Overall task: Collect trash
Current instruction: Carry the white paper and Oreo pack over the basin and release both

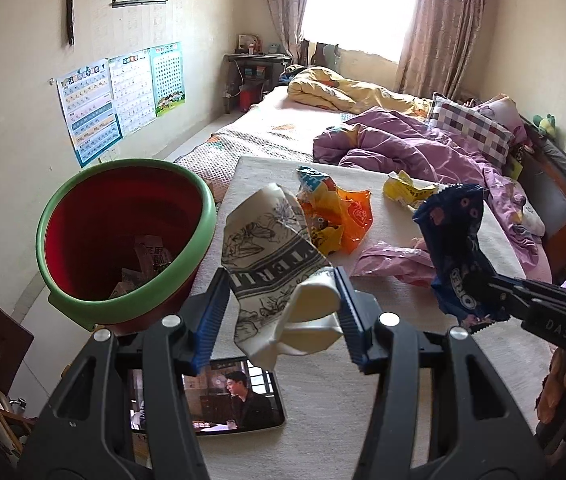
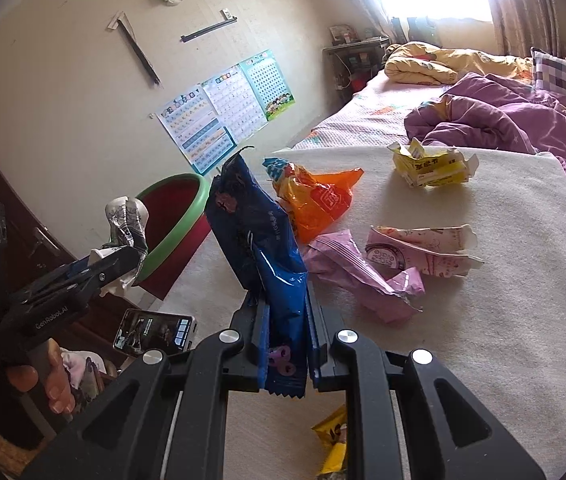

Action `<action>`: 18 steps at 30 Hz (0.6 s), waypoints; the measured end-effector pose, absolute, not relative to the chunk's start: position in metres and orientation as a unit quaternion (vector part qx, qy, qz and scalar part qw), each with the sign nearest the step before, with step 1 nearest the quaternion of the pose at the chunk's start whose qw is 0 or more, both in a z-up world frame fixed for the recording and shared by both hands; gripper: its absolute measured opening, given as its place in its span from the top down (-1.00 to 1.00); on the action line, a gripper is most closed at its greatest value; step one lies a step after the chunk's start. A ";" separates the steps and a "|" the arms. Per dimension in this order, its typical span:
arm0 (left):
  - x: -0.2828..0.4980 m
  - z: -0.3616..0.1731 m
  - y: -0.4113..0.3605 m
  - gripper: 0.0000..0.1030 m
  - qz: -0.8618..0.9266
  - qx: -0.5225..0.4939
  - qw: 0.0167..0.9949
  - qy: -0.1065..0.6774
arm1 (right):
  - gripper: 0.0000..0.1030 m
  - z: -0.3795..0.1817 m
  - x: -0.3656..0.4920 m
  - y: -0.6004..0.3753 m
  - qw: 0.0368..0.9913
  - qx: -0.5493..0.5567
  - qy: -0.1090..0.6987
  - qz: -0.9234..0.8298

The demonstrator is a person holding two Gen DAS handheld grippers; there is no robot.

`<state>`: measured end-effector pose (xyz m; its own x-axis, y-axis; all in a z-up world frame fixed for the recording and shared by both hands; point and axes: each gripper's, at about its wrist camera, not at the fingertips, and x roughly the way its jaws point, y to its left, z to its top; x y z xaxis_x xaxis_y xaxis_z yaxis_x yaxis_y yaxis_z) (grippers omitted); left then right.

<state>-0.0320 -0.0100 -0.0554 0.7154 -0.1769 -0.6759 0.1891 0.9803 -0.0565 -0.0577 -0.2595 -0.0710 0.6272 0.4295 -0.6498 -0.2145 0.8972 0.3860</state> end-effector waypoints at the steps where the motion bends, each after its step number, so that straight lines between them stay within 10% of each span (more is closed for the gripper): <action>1: -0.031 -0.055 -0.006 0.03 -0.098 0.008 0.926 0.364 | 0.69 -0.071 -0.056 -0.255 0.891 0.137 0.392 0.182; 18: -0.004 -0.056 0.064 0.03 -0.087 0.004 0.926 0.367 | 0.69 -0.068 -0.025 -0.179 0.889 0.132 0.391 0.196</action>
